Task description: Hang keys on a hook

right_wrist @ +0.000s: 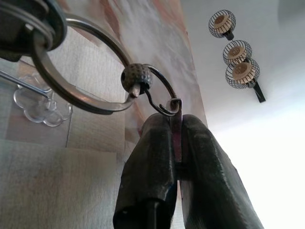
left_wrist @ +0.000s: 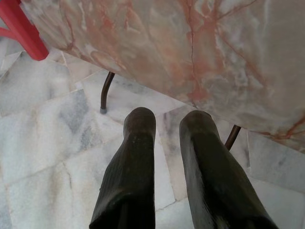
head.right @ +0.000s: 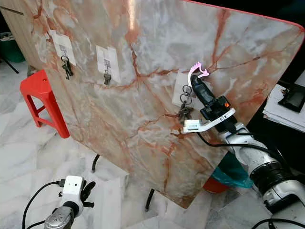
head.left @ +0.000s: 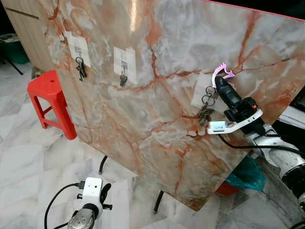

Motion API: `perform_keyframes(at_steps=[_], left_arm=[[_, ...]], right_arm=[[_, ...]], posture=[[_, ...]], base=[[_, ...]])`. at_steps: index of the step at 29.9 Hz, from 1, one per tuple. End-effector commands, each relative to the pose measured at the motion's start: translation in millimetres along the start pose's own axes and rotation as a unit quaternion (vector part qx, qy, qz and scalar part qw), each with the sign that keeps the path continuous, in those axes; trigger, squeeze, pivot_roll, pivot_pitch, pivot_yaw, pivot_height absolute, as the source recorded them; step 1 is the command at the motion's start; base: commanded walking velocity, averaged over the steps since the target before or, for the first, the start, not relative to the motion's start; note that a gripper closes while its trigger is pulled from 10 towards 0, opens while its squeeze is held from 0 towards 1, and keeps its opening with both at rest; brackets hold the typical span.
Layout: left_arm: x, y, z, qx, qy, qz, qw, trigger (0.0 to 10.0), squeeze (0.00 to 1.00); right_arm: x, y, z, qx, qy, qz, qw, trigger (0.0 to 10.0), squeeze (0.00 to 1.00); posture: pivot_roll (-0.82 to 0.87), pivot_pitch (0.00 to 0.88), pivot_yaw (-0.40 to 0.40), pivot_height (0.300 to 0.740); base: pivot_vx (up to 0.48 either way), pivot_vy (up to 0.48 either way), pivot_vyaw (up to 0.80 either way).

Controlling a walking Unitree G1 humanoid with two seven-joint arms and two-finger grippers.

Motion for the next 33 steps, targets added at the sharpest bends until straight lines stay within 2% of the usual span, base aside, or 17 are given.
perform_keyframes(at_steps=[1,13,23,33], left_arm=[[-6,-2.6,2.1,-0.002,0.01,0.002,1.0,10.0,0.0],[-5,-2.4,1.7,-0.001,0.008,-0.001,1.0,10.0,0.0],[-5,-2.3,2.1,-0.001,0.008,-0.002,1.0,10.0,0.0],[-4,-2.0,1.8,0.002,0.006,-0.002,1.0,10.0,0.0]], right_arm=[[-11,3.4,5.4,0.012,0.022,0.005,1.0,10.0,0.0],[2,15.1,11.7,0.024,0.009,0.001,1.0,10.0,0.0],[6,14.7,14.7,0.009,-0.001,0.013,1.0,10.0,0.0],[13,23.4,17.0,0.012,-0.023,0.035,0.999,10.0,0.0]], posture=[[0.05,0.054,-0.075,0.74],[0.06,0.052,-0.078,0.74],[0.06,0.059,-0.08,0.74],[0.07,0.066,-0.087,0.74]], base=[[0.0,0.0,0.0],[0.0,0.0,0.0],[0.0,0.0,0.0],[0.0,0.0,0.0]])
Point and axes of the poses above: a point about 5 cm out from each wrist's last joint towards the gripper, its own z axis pointing back from the gripper into the wrist, its own x axis along the axis of the wrist's last joint, y = z × x, the point moved 6 cm from there along -z, pointing out of the wrist towards the gripper, and after that the axes turned 5 degrees about -z, right-handed, at the moved point
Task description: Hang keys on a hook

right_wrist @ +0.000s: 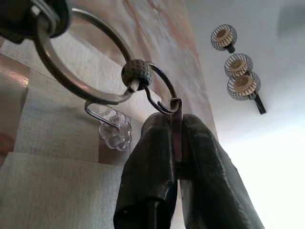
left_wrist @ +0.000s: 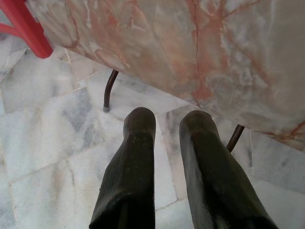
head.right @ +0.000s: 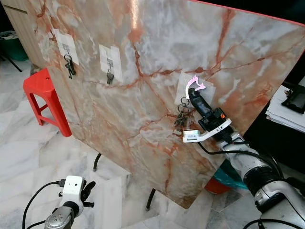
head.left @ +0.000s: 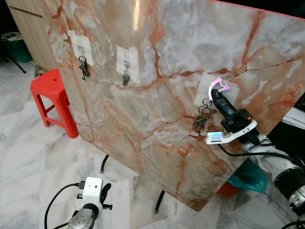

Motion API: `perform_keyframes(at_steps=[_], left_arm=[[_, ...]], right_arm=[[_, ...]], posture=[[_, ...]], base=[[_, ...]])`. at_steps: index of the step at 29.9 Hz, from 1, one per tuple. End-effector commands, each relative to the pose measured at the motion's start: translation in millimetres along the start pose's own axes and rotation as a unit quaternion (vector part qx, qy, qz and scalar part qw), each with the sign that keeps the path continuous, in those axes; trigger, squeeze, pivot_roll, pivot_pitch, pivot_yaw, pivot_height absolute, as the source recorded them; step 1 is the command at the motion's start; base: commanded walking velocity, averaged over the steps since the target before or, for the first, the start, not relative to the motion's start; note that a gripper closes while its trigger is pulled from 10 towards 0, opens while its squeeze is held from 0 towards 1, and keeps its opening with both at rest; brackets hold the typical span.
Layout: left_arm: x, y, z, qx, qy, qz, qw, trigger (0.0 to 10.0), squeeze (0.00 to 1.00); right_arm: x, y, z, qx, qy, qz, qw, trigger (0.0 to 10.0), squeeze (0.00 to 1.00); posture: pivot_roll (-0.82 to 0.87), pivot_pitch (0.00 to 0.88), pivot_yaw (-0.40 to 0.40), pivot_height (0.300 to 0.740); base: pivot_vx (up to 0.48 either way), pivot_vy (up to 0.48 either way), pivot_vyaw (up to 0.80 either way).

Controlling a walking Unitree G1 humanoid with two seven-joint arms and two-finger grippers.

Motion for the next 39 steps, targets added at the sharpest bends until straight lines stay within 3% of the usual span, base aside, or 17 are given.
perform_keyframes(at_steps=[1,12,18,30,39], left_arm=[[-5,-2.4,2.0,-0.001,0.007,0.0,1.0,10.0,0.0],[-5,-3.6,2.1,-0.002,0.007,-0.001,1.0,10.0,0.0],[-6,-3.6,2.3,-0.001,0.007,-0.001,1.0,10.0,0.0],[-5,-3.0,2.3,0.0,0.006,-0.001,1.0,10.0,0.0],[-5,-5.1,2.1,-0.002,0.005,-0.001,1.0,10.0,0.0]], right_arm=[[-5,0.7,-2.7,0.002,-0.001,0.015,1.0,10.0,0.0],[2,9.0,2.2,0.01,-0.016,0.048,0.999,10.0,0.0],[6,11.8,-0.1,0.012,-0.019,0.036,0.999,10.0,0.0],[-7,-6.0,-7.0,-0.044,-0.002,0.071,0.996,10.0,0.0],[-3,-0.9,-1.4,-0.035,-0.015,0.078,0.996,10.0,0.0]], posture=[[0.07,0.066,-0.087,0.74],[0.07,0.066,-0.088,0.74],[0.07,0.066,-0.088,0.74],[0.06,0.068,-0.091,0.74],[0.07,0.068,-0.094,0.74]], base=[[0.0,0.0,0.0],[0.0,0.0,0.0],[0.0,0.0,0.0],[0.0,0.0,0.0],[0.0,0.0,0.0]])
Point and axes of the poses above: a point about 5 cm out from each wrist's last joint towards the gripper, its own z axis pointing back from the gripper into the wrist, its own x axis along the axis of the wrist's last joint, y = z × x, the point moved 6 cm from there along -z, pointing out of the wrist towards the gripper, and after that the axes turned 5 degrees about -z, right-handed, at the moved point
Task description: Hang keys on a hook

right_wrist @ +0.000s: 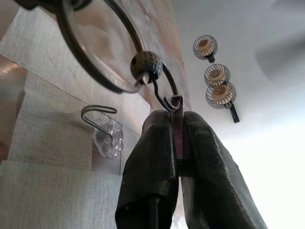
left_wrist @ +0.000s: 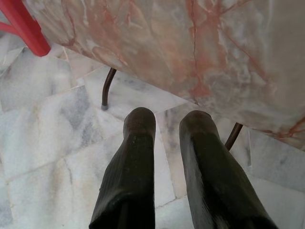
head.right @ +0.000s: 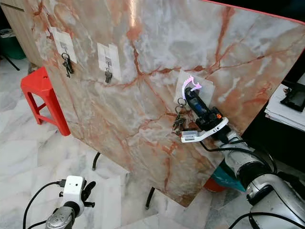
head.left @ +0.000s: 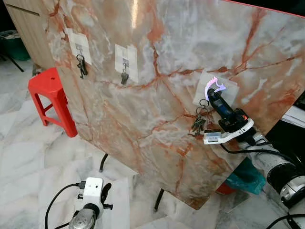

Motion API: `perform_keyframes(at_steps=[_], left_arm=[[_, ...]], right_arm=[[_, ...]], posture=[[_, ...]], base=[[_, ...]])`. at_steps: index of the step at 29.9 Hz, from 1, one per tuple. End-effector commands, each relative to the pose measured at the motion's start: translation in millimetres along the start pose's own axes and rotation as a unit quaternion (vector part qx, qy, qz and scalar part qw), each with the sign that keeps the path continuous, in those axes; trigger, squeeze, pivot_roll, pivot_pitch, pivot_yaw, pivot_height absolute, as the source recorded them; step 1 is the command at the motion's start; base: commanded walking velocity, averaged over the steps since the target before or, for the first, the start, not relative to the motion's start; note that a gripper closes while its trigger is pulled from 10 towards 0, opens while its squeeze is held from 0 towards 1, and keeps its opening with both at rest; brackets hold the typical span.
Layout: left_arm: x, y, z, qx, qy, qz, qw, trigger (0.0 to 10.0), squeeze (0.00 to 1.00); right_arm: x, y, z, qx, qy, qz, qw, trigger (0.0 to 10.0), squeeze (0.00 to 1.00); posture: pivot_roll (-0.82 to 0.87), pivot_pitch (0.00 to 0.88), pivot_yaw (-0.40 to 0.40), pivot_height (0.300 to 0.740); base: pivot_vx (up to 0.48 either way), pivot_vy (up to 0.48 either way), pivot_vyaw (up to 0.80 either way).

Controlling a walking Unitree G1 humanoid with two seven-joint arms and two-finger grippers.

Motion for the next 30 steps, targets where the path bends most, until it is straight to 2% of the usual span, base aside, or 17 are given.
perform_keyframes(at_steps=[1,7,15,16,19,20,24,25,26,27,28,29,30], left_arm=[[-5,-2.3,2.3,-0.003,0.006,-0.002,1.0,10.0,0.0],[-6,-1.6,2.9,-0.001,0.006,-0.002,1.0,10.0,0.0],[-6,-2.9,3.0,-0.003,0.006,-0.002,1.0,10.0,0.0],[-5,-4.1,2.7,-0.005,0.006,-0.002,1.0,10.0,0.0],[-5,-5.2,2.2,-0.005,0.005,-0.001,1.0,10.0,0.0],[-4,-5.8,2.0,-0.006,0.004,-0.001,1.0,10.0,0.0],[-4,-6.2,2.0,-0.006,0.004,0.002,1.0,10.0,0.0],[-4,-6.2,2.0,-0.006,0.004,0.001,1.0,10.0,0.0],[-4,-6.2,1.9,-0.006,0.005,0.0,1.0,10.0,0.0],[-4,-6.2,1.9,-0.007,0.005,0.0,1.0,10.0,0.0],[-4,-6.2,1.9,-0.007,0.005,0.0,1.0,10.0,0.0],[-5,-6.3,1.8,-0.007,0.005,0.0,1.0,10.0,0.0],[-5,-6.3,1.8,-0.007,0.005,0.0,1.0,10.0,0.0]], right_arm=[[-9,2.1,3.5,0.006,0.002,0.02,1.0,10.0,0.0],[-11,-6.2,0.7,-0.016,0.007,0.022,1.0,10.0,0.0],[-22,-39.3,-2.5,-0.069,0.034,0.021,0.997,10.0,0.0],[-27,-48.4,-2.5,-0.075,0.043,0.011,0.996,10.0,0.0],[-34,-58.7,-2.1,-0.075,0.069,-0.042,0.994,10.0,0.0],[-38,-60.4,-1.9,-0.066,0.085,-0.071,0.992,10.0,0.0],[-54,-62.2,2.5,-0.051,0.138,-0.127,0.981,10.0,0.0],[-68,-60.1,6.7,-0.043,0.189,-0.178,0.965,10.0,0.0],[-90,-56.0,15.0,-0.034,0.269,-0.276,0.922,10.0,0.0],[-97,-53.1,19.0,-0.033,0.297,-0.326,0.897,10.0,0.0],[-97,-53.1,19.0,-0.033,0.297,-0.326,0.897,10.0,0.0],[-101,-52.5,22.4,-0.03,0.317,-0.368,0.874,10.0,0.0],[-101,-52.5,22.4,-0.03,0.317,-0.368,0.874,10.0,0.0]], posture=[[0.07,0.068,-0.094,0.74],[0.07,0.07,-0.096,0.74],[0.06,0.067,-0.094,0.74],[0.06,0.065,-0.096,0.74],[0.06,0.062,-0.097,0.74],[0.06,0.062,-0.097,0.74],[0.06,0.06,-0.098,0.74],[0.06,0.06,-0.098,0.74],[0.05,0.057,-0.099,0.74],[0.05,0.057,-0.099,0.74],[0.05,0.057,-0.099,0.74],[0.05,0.057,-0.099,0.74],[0.05,0.057,-0.099,0.74]], base=[[0.0,0.0,0.0],[0.0,0.0,0.0],[0.0,0.0,0.0],[0.0,0.0,0.0],[0.0,0.0,0.0],[0.0,0.0,0.0],[0.0,0.0,0.0],[0.0,0.0,0.0],[0.0,0.0,0.0],[0.0,0.0,0.0],[0.0,0.0,0.0],[0.0,0.0,0.0],[0.0,0.0,0.0]])
Point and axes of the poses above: a point about 5 cm out from each wrist's last joint towards the gripper, its own z axis pointing back from the gripper into the wrist, its own x axis along the axis of the wrist's last joint, y = z × x, the point moved 6 cm from there along -z, pointing out of the wrist towards the gripper, and after that the axes turned 5 degrees about -z, right-handed, at the moved point
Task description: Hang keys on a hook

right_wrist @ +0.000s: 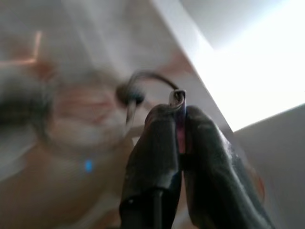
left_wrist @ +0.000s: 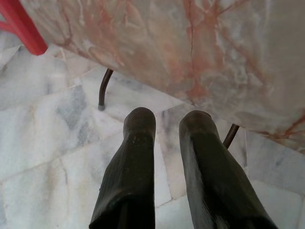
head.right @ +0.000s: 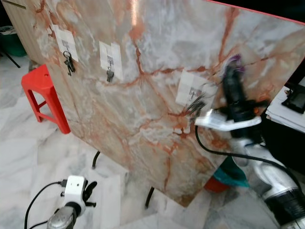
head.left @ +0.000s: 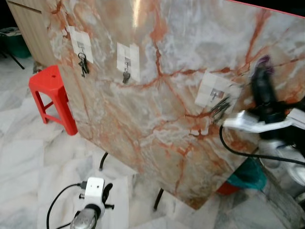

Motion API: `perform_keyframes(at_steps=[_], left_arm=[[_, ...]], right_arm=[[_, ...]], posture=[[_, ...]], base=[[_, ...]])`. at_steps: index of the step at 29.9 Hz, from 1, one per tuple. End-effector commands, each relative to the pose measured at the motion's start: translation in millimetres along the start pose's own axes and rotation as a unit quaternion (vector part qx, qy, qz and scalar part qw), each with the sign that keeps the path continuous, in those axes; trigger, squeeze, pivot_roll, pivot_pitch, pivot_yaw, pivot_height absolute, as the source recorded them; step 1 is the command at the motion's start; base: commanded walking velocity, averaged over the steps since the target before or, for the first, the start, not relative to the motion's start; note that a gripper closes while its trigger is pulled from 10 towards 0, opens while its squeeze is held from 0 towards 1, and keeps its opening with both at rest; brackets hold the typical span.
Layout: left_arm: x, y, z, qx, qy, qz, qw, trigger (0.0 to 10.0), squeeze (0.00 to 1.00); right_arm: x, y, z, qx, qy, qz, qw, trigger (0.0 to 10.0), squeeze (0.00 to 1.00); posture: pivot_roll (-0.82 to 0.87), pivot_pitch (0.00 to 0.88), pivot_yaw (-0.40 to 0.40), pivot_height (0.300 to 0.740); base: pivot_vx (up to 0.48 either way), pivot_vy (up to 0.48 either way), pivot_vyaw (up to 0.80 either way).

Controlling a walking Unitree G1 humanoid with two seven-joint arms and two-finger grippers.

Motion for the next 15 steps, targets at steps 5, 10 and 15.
perform_keyframes(at_steps=[5,10,15], left_arm=[[-5,-3.3,1.4,-0.003,0.009,0.003,1.0,10.0,0.0],[-5,-2.6,1.3,-0.002,0.008,0.002,1.0,10.0,0.0],[-6,0.0,3.0,0.0,0.008,0.003,1.0,10.0,0.0]], right_arm=[[-55,29.5,26.5,0.049,0.249,-0.385,0.887,10.0,0.0],[-39,39.4,31.4,0.072,0.241,-0.474,0.844,10.0,0.0],[-35,22.2,25.3,0.028,0.221,-0.543,0.81,10.0,0.0]], posture=[[0.04,0.052,-0.104,0.74],[0.05,0.056,-0.107,0.74],[0.05,0.058,-0.103,0.74]], base=[[0.0,0.0,0.0],[0.0,0.0,0.0],[0.0,0.0,0.0]])
Point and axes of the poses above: a point about 5 cm out from each wrist's last joint towards the gripper, its own z axis pointing back from the gripper into the wrist, its own x axis along the axis of the wrist's last joint, y = z × x, the point moved 6 cm from there along -z, pointing out of the wrist towards the gripper, and after that the axes turned 5 degrees about -z, right-handed, at the moved point
